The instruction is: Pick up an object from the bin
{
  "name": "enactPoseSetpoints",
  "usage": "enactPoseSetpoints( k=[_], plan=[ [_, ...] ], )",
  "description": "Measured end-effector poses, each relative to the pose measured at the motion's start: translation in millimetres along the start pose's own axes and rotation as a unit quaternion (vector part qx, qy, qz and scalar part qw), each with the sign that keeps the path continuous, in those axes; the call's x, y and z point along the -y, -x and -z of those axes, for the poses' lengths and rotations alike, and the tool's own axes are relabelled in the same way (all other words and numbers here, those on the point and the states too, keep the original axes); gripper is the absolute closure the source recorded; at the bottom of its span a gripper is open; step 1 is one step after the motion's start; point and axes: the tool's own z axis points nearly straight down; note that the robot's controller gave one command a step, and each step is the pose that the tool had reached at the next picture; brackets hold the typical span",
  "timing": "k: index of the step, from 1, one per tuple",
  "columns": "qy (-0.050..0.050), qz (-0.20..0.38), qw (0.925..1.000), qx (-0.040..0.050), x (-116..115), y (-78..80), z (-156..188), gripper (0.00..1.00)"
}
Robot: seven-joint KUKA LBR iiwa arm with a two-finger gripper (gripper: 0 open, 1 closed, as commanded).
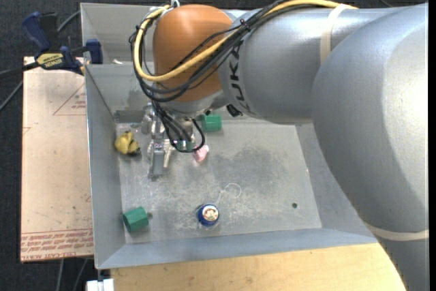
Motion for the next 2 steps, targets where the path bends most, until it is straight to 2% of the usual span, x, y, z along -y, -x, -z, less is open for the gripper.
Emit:
enactPoseSetpoints(
  k=[1, 2],
  plan=[
    [0.001, -0.002, 1.0, 0.0036, 1, 2.1, 5, 0.0],
    [0.0, 0.025, 0.9997, -0.0002, 85, 42.8, -99, 0.0]
  ],
)
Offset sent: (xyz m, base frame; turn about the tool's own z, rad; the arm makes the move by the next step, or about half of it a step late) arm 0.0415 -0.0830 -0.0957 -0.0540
